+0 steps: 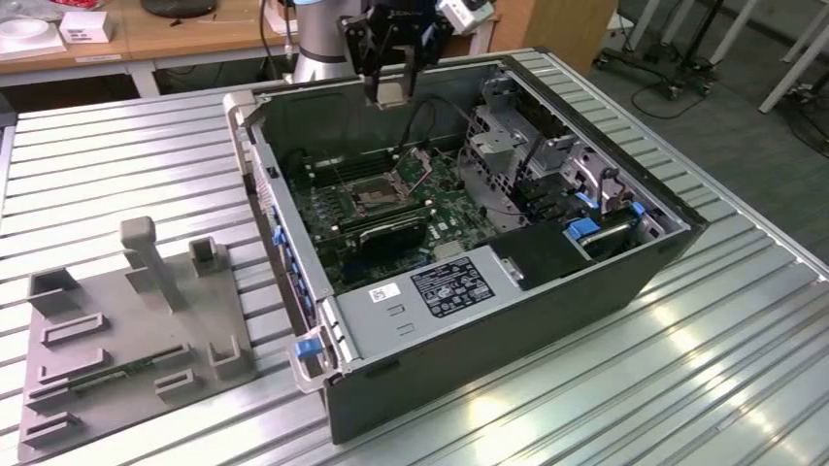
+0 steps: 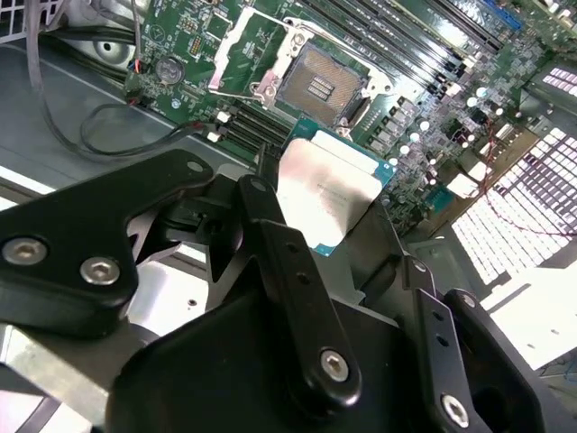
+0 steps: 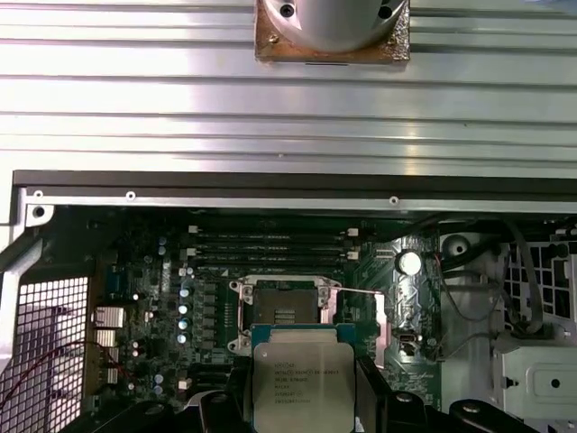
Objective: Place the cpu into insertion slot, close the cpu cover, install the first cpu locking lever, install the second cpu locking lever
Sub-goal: 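Place the cpu into insertion slot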
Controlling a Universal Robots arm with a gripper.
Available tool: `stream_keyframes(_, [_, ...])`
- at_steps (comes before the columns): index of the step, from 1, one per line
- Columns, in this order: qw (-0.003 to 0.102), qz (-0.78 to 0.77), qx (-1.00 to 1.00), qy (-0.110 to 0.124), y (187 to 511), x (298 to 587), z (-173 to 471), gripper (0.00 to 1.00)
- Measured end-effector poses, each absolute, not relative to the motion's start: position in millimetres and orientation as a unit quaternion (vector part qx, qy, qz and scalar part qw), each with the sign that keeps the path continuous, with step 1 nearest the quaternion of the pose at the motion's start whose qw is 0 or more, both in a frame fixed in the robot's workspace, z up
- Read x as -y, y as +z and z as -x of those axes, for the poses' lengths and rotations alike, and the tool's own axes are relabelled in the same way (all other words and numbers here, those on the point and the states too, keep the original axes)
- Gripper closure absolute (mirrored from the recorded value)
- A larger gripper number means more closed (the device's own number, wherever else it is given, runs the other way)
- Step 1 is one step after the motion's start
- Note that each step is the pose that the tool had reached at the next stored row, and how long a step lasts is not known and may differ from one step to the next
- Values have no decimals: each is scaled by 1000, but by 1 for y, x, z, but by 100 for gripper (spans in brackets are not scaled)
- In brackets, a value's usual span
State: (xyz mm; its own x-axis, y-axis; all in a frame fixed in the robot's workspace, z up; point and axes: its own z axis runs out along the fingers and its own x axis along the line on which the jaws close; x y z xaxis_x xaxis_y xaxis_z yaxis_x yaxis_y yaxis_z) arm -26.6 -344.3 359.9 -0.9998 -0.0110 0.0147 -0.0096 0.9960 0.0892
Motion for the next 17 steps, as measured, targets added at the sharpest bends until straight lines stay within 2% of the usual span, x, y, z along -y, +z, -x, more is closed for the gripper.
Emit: stream_keyframes(17, [8,-5,999,-45,347,344,27,46])
